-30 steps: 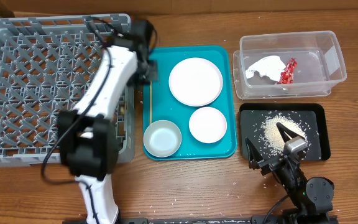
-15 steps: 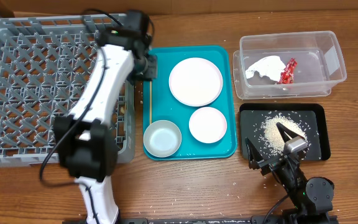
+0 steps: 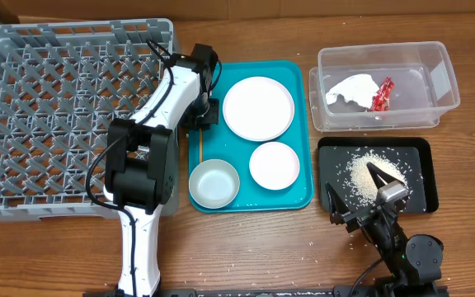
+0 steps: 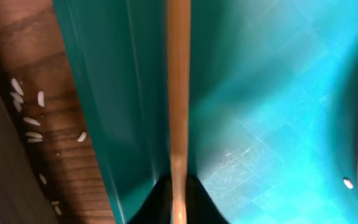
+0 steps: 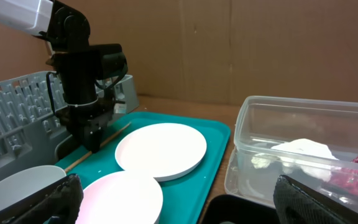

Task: Sort waste into correct bins and load items into the dishwasher
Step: 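Insert the second chopstick into the dish rack with the left gripper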

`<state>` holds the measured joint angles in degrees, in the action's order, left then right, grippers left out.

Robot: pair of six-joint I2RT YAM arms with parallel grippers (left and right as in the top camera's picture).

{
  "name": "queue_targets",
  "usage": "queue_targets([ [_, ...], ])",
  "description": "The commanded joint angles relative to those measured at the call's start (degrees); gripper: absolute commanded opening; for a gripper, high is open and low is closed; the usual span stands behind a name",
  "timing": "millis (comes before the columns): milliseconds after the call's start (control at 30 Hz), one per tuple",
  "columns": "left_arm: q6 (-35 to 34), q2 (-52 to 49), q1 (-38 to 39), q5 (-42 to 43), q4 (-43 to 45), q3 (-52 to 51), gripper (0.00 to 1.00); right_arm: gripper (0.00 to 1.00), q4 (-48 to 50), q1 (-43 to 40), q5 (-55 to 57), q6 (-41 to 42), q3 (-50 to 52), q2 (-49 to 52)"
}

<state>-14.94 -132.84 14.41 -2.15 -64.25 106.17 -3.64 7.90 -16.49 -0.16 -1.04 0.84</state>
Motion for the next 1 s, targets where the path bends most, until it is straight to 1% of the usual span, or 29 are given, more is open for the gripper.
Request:
queue_targets([
  [0, -0.7, -2.03, -0.09, 2.49, -0.09, 0.35, 0.04, 1.0, 0.35, -0.09, 0.39, 0.22, 0.57, -0.55],
  [200, 0.26, 1.86, -0.39, 4.37, -4.59, 5.51, 0.04, 1.0, 0.35, -0.09, 0.39, 0.22, 0.57, -0.55],
  [300, 1.33, 6.99, -0.63, 5.25, -7.37, 9.94, 0.04, 1.0, 0.35, -0.09, 0.39, 0.2, 0.57, -0.55],
  [367, 3.45, 11.1, -0.63, 4.17, -8.02, 11.72, 0.04, 1.0, 0.35, -0.09, 0.39, 0.22, 0.57, -0.55],
  [400, 4.31, 13.29, -0.63, 2.73, -7.98, 11.78, 0.04, 1.0, 0.35, -0.09, 0.39, 0.2, 0.57, -0.55],
  [433, 4.7, 15.72, -0.63, -0.85, -8.37, 11.72, 0.04, 1.0, 0.35, -0.09, 0.39, 0.22, 0.57, -0.55],
  [533, 4.68, 17.84, -0.94, -8.72, -10.88, 11.54, 0.04, 1.0, 0.35, -0.09, 0.39, 0.2, 0.57, -0.55],
  [633, 4.68, 17.51, -2.1, -10.25, -11.96, 9.44, 0.04, 1.0, 0.35, -0.09, 0.39, 0.2, 0.57, -0.55],
  [767, 4.44, 16.52, -4.44, -11.85, -10.75, 3.23, 0.04, 1.0, 0.35, -0.09, 0.39, 0.2, 0.57, -0.55],
  [867, 2.64, 16.37, -6.8, -11.26, -8.46, -1.2, 0.04, 1.0, 0.35, -0.09, 0.39, 0.2, 0.57, -0.55],
  [967, 2.47, 16.37, -8.61, -8.33, -7.67, -2.38, 0.04, 1.0, 0.35, -0.09, 0.39, 0.2, 0.57, -0.55],
])
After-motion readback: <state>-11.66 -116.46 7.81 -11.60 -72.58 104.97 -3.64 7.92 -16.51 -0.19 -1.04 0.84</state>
